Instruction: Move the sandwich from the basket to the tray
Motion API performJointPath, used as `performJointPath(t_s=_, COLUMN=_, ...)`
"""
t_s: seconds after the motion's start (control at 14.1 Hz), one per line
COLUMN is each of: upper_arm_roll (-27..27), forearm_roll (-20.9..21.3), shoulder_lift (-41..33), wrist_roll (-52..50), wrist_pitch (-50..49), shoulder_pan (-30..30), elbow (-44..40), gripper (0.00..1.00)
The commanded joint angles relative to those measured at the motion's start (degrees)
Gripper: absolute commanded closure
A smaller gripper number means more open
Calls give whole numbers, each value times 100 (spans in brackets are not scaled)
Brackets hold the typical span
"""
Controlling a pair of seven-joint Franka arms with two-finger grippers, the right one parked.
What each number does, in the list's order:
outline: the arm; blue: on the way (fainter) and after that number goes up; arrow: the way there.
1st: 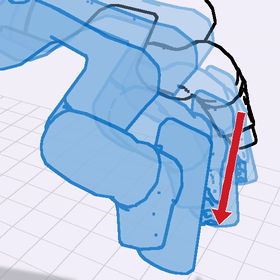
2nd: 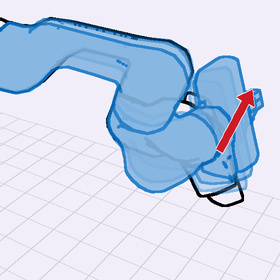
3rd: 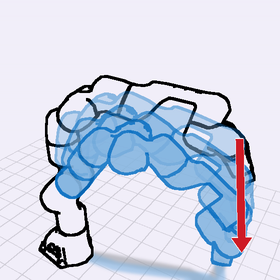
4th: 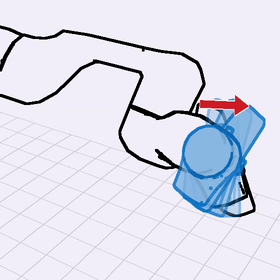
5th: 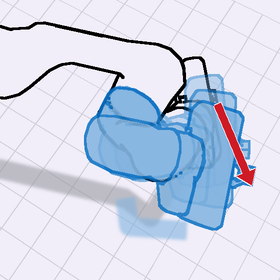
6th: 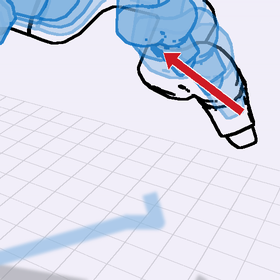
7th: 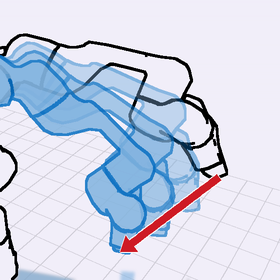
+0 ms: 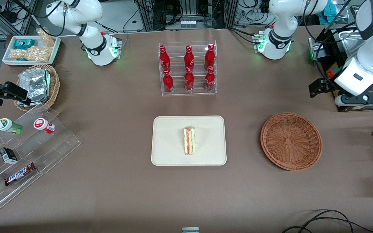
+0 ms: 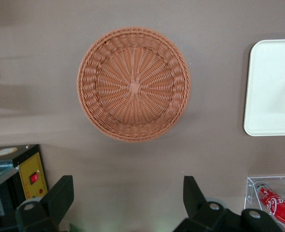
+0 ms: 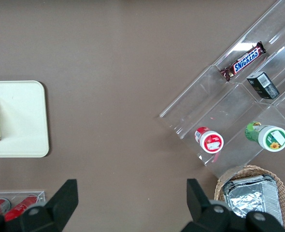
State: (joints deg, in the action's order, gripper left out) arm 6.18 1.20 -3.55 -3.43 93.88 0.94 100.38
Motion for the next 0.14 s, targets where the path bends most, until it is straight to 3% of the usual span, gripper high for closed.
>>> performJointPath(t_s=0.0, upper_arm_roll=-125, forearm_roll=-41, shoulder_lift=47, wrist_roll=176, wrist_pitch=25, shoulder_pan=99, elbow=-203, gripper=0)
performJointPath(t_s=0.07, upper_arm_roll=-178, forearm_roll=-102, shoulder_lift=47, wrist_roll=167, wrist_pitch=-1, shoulder_pan=99, elbow=-230, gripper=0)
